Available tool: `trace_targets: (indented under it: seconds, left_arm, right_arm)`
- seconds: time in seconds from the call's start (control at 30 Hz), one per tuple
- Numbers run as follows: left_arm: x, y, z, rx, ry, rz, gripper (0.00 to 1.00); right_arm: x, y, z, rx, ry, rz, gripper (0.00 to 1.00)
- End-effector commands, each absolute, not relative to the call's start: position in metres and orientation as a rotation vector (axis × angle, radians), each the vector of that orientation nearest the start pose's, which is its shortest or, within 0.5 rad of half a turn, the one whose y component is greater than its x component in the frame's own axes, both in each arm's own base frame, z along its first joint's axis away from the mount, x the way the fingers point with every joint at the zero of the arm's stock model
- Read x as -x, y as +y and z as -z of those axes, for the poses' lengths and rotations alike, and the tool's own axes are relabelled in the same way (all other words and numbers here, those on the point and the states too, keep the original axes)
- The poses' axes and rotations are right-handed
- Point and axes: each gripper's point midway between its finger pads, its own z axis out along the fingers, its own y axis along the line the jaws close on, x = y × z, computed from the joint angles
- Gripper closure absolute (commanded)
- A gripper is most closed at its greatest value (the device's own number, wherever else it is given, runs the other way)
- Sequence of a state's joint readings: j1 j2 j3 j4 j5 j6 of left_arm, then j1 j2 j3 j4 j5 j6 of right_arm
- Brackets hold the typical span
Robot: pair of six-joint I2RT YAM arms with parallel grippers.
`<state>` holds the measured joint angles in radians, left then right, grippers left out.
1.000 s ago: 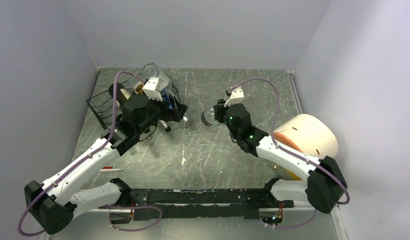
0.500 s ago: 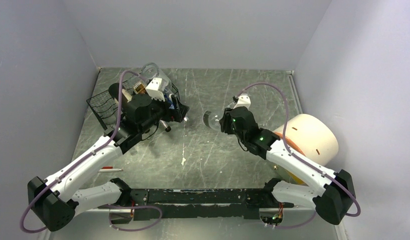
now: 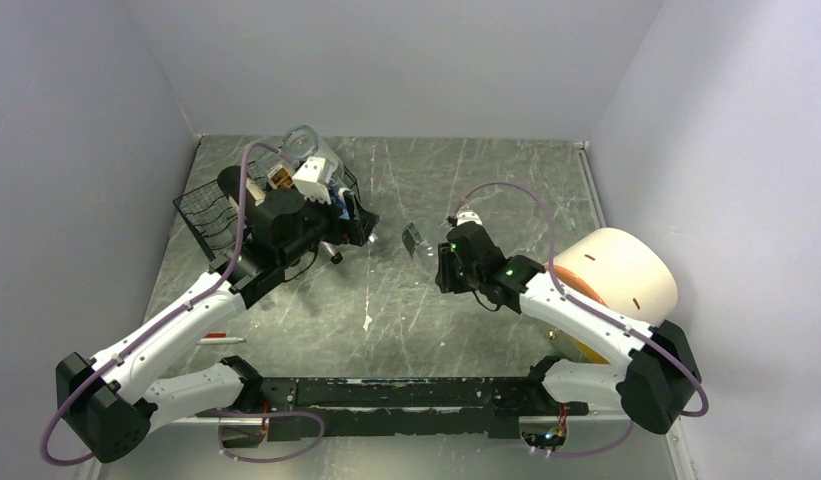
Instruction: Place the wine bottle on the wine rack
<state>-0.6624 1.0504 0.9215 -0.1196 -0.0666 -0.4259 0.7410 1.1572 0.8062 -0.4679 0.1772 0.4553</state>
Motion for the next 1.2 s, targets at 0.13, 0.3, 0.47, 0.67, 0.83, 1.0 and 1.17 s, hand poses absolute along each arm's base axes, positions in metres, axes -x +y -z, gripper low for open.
trace_targets:
  seconds: [0.13, 0.3, 0.47, 0.67, 0.83, 1.0, 1.17]
  left_arm:
    - [-0.294, -0.233, -0.275, -0.183, 1.854, 0.695, 0.06]
    - [-0.295, -0.233, -0.276, -0.185, 1.853, 0.693, 0.06]
    - [-0.298, -0.233, -0.272, -0.183, 1.864, 0.675, 0.06]
    - [-0.299, -0.236, -0.268, -0.19, 1.875, 0.681, 0.06]
    - [-0.3, -0.235, -0.265, -0.186, 1.881, 0.672, 0.06]
    - [-0.3, -0.233, -0.265, -0.181, 1.879, 0.665, 0.06]
    - [-0.3, -0.231, -0.264, -0.178, 1.881, 0.658, 0.06]
  right_arm:
    - [-0.232, 0.205, -0.075, 0.316, 2.477, -0.348, 1.0]
    - [-0.235, 0.21, -0.061, 0.352, 2.496, -0.333, 1.0]
    - [-0.243, 0.209, -0.055, 0.354, 2.482, -0.296, 0.76]
    - [-0.252, 0.212, -0.049, 0.348, 2.467, -0.275, 0.64]
    - [-0.257, 0.216, -0.045, 0.348, 2.471, -0.266, 0.63]
    - [-0.263, 0.219, -0.043, 0.347, 2.466, -0.259, 0.54]
    - [-0.268, 0.224, -0.04, 0.347, 2.456, -0.264, 0.47]
